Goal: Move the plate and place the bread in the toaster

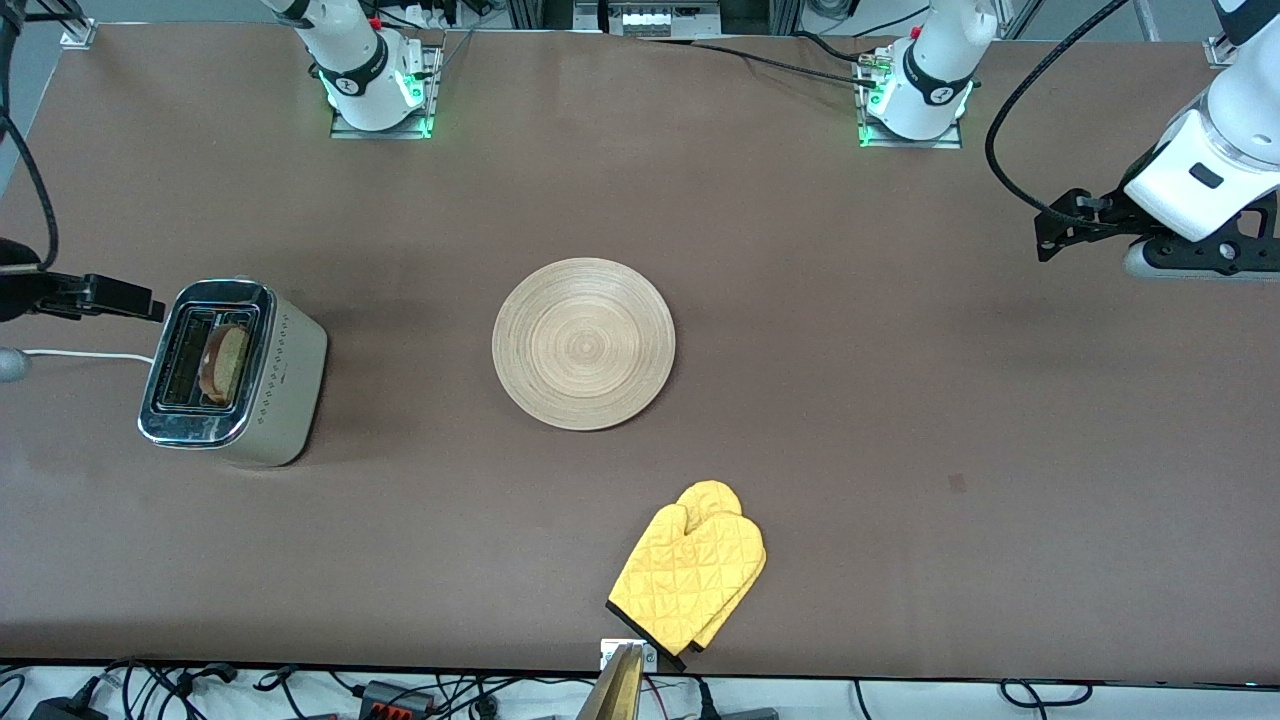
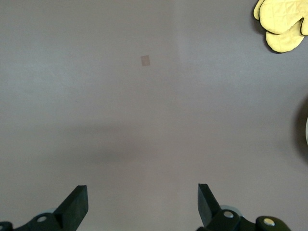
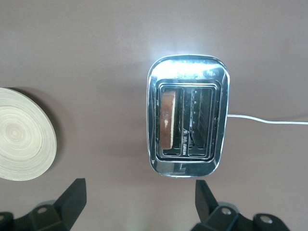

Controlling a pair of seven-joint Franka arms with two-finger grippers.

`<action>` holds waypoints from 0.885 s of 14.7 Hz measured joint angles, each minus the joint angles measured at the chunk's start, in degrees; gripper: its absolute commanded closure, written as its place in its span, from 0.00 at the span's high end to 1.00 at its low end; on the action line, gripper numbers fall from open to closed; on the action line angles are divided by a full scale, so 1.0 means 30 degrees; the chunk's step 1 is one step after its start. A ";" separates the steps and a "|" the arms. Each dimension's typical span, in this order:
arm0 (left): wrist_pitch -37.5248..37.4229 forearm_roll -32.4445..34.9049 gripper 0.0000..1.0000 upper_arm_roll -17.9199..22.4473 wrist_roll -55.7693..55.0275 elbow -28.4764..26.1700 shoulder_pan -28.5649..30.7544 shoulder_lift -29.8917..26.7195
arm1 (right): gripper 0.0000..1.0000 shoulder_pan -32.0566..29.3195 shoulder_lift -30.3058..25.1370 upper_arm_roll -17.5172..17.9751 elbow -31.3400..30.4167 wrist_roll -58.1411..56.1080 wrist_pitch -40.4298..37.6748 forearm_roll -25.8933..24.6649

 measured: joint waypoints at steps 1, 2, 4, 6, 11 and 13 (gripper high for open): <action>0.0000 0.0000 1.00 -0.0011 -0.0014 0.0000 -0.0008 0.0000 | 1.00 -0.0276 -0.0566 0.0284 -0.0725 -0.0001 0.0390 -0.0060; 0.0001 0.0000 1.00 -0.0027 -0.0029 0.0001 -0.0011 0.0000 | 1.00 -0.0378 -0.1150 0.0458 -0.1512 0.0000 0.1026 -0.0191; 0.0000 0.0000 1.00 -0.0033 -0.0065 0.0001 -0.0006 0.0000 | 1.00 -0.0421 -0.2313 0.0828 -0.3386 0.0000 0.2553 -0.0652; 0.0000 0.0000 1.00 -0.0033 -0.0207 0.0001 -0.0004 0.0000 | 1.00 -0.0454 -0.3204 0.1330 -0.4779 0.0050 0.3091 -0.1154; -0.0247 -0.0001 1.00 -0.0127 -0.1101 0.0001 -0.0011 0.0000 | 1.00 -0.1227 -0.4558 0.2760 -0.6222 0.0886 0.3100 -0.1427; -0.0247 -0.0013 1.00 -0.0155 -0.1164 0.0001 -0.0011 0.0000 | 1.00 -0.1369 -0.4788 0.2858 -0.6405 0.0888 0.3137 -0.1458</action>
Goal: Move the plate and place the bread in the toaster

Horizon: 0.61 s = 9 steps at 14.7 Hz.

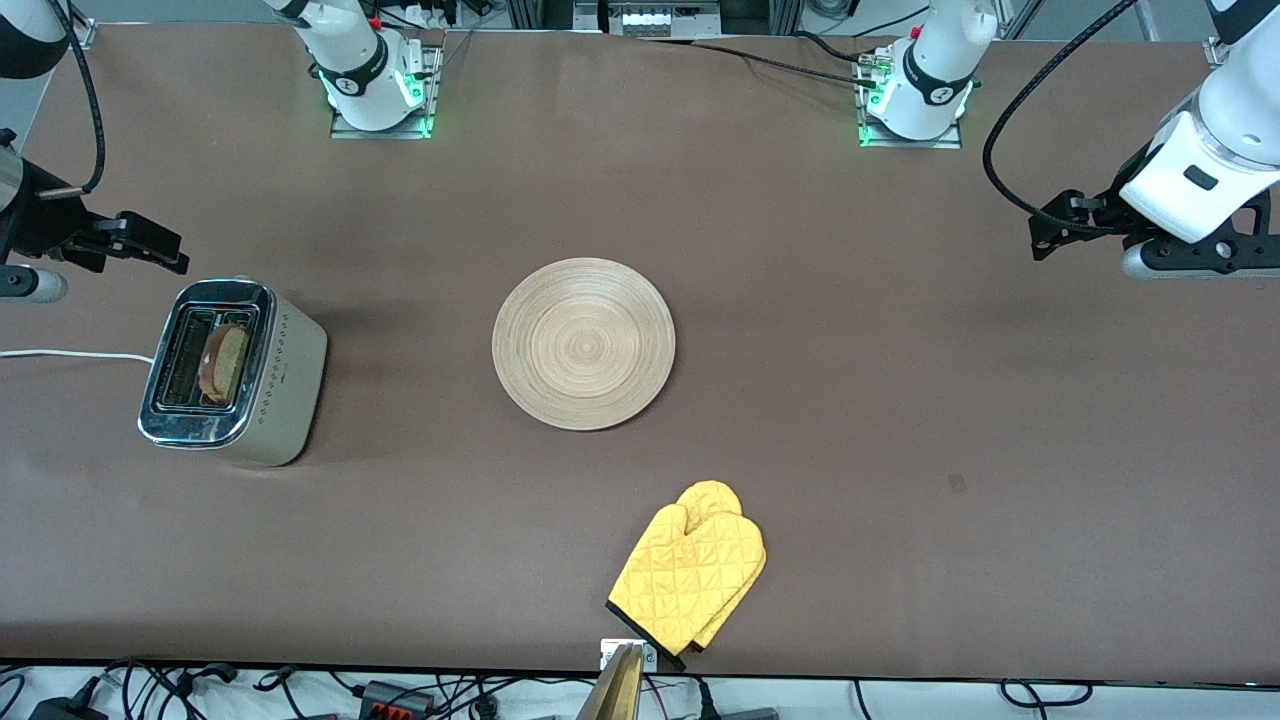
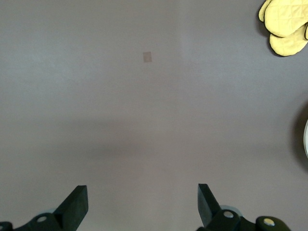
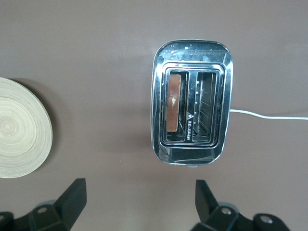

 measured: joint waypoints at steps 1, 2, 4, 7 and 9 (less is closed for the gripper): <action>0.0000 -0.0019 1.00 -0.0003 -0.0014 0.0000 0.0000 0.0000 | 1.00 -0.0049 -0.0018 0.0008 -0.0027 0.0000 0.0060 -0.0049; 0.0000 -0.0031 1.00 -0.0003 -0.0030 0.0000 0.0003 0.0000 | 1.00 -0.0064 -0.0016 0.0015 -0.0046 0.0000 0.0124 -0.0253; 0.0006 -0.0035 1.00 -0.0002 -0.0052 0.0001 0.0028 0.0000 | 1.00 -0.0064 -0.0008 0.0078 -0.0096 0.0000 0.0217 -0.0659; 0.0103 -0.0035 1.00 0.0004 -0.0054 0.0010 0.0066 0.0000 | 1.00 -0.0071 0.0091 0.0164 -0.0162 0.0000 0.0240 -0.0820; 0.0116 -0.0035 1.00 0.0001 -0.0054 0.0046 0.0059 0.0001 | 1.00 -0.0260 0.0156 0.0163 -0.0162 0.0000 0.0274 -0.0824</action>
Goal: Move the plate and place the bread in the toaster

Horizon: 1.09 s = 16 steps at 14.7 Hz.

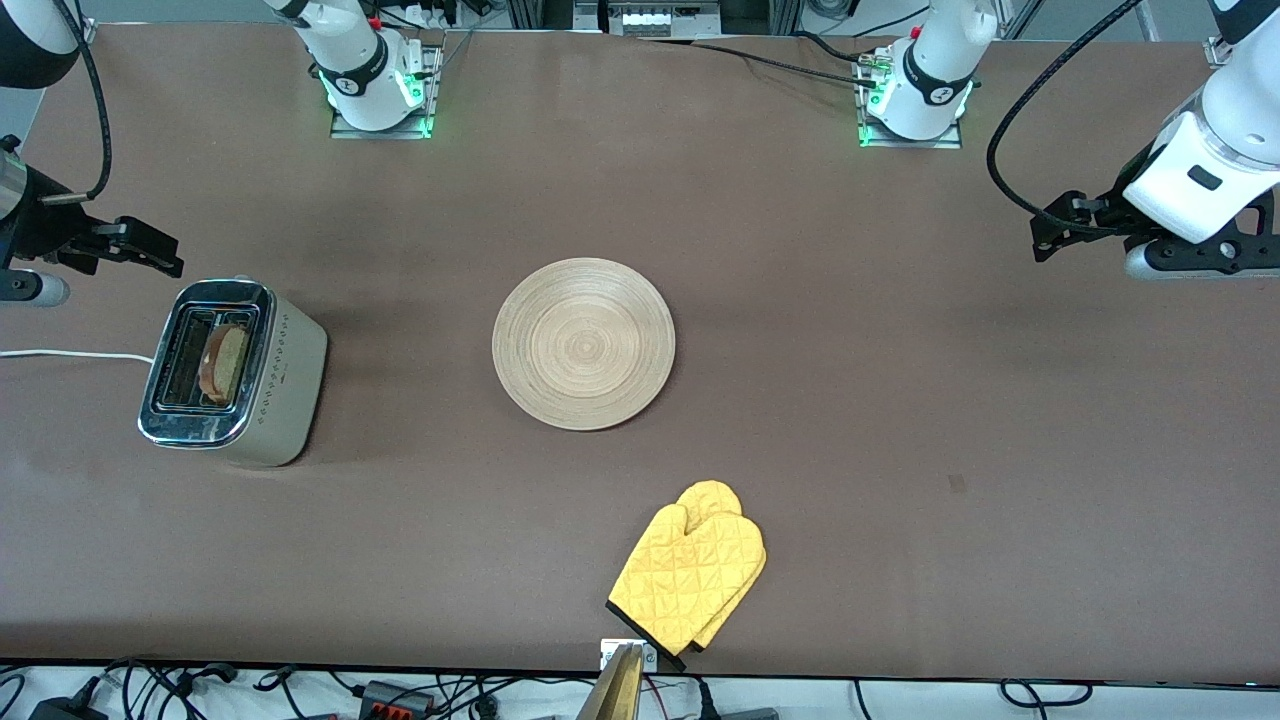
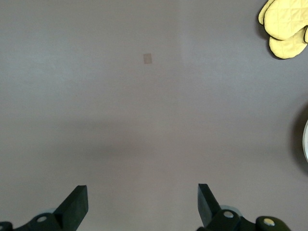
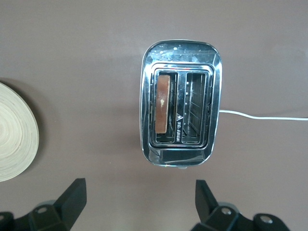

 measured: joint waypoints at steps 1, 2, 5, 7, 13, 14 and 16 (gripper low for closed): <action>0.0000 0.0000 1.00 -0.0001 0.0000 0.0080 0.0000 -0.0001 | 1.00 -0.0142 0.0017 -0.0003 0.0000 0.0000 0.0014 0.0000; -0.0002 0.0000 1.00 -0.0001 0.0000 0.0182 0.0000 -0.0002 | 1.00 -0.0231 0.0039 -0.0003 0.0000 0.0000 0.0015 0.0000; -0.0018 0.0000 1.00 -0.0001 0.0000 0.0345 0.0000 -0.0002 | 1.00 -0.0264 0.0162 -0.0001 0.0000 0.0000 0.0015 0.0000; -0.0020 0.0000 1.00 -0.0001 0.0000 0.0358 0.0000 -0.0002 | 1.00 -0.0268 0.0214 0.0001 0.0000 0.0000 0.0016 0.0000; -0.0027 0.0000 1.00 -0.0001 0.0000 0.0365 -0.0001 -0.0002 | 1.00 -0.0264 0.0371 0.0031 0.0057 0.0000 0.0055 0.0001; -0.0027 0.0000 1.00 -0.0001 0.0000 0.0365 -0.0002 -0.0002 | 1.00 -0.0263 0.0370 0.0052 0.0106 0.0000 0.0055 0.0001; -0.0027 0.0000 1.00 -0.0002 0.0000 0.0365 -0.0004 -0.0002 | 1.00 -0.0263 0.0370 0.0079 0.0138 0.0000 0.0056 0.0001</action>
